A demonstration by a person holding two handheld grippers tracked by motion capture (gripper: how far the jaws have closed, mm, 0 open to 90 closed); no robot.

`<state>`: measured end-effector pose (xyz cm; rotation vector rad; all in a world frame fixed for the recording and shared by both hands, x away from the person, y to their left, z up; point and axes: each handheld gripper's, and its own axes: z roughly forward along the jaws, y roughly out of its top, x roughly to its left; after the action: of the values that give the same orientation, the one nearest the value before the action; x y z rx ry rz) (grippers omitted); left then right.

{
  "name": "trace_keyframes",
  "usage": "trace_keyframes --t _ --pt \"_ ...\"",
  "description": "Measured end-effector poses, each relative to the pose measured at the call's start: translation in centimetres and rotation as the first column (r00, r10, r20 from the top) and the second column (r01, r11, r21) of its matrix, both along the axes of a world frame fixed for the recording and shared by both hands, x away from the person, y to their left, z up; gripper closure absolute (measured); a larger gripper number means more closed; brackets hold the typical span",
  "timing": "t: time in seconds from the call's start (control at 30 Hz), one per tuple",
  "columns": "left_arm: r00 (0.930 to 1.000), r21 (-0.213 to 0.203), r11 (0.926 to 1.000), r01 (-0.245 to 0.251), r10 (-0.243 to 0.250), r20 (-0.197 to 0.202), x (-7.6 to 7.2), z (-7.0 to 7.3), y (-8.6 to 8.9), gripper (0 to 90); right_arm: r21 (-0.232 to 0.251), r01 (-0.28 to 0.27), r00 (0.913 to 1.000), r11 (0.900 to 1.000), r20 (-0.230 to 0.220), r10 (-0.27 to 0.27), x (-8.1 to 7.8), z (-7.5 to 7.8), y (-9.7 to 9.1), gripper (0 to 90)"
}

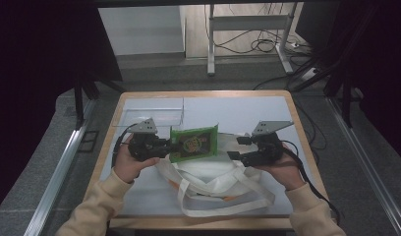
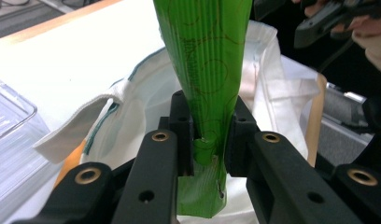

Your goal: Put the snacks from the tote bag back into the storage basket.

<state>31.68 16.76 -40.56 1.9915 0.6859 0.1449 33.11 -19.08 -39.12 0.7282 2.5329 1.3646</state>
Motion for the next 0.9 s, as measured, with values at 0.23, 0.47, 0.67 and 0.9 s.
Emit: trace_keyframes --t 0.23,0.47,0.67,0.9 --pt "0.9994 0.077 0.9965 0.033 -0.032 -0.015 0.5 0.2 -0.8 77.9 0.026 -0.022 0.9997 0.9994 0.008 0.022 0.4 0.8 0.1 35.2" --pt "0.9976 0.138 0.9881 0.068 -0.065 -0.026 1.1 1.0 -2.2 77.9 -0.012 -0.086 0.9953 0.9962 0.044 0.087 0.7 2.5 1.9 36.0" --pt "0.9936 0.189 0.9755 0.113 -0.109 -0.029 1.1 1.7 -3.2 77.9 -0.045 -0.115 0.9918 0.9923 0.051 0.118 1.6 3.2 3.5 38.0" --pt "0.9863 0.237 0.9575 0.165 -0.159 -0.043 1.2 2.2 -3.8 77.9 -0.089 -0.181 0.9828 0.9794 0.022 0.183 2.1 2.9 5.1 40.1"
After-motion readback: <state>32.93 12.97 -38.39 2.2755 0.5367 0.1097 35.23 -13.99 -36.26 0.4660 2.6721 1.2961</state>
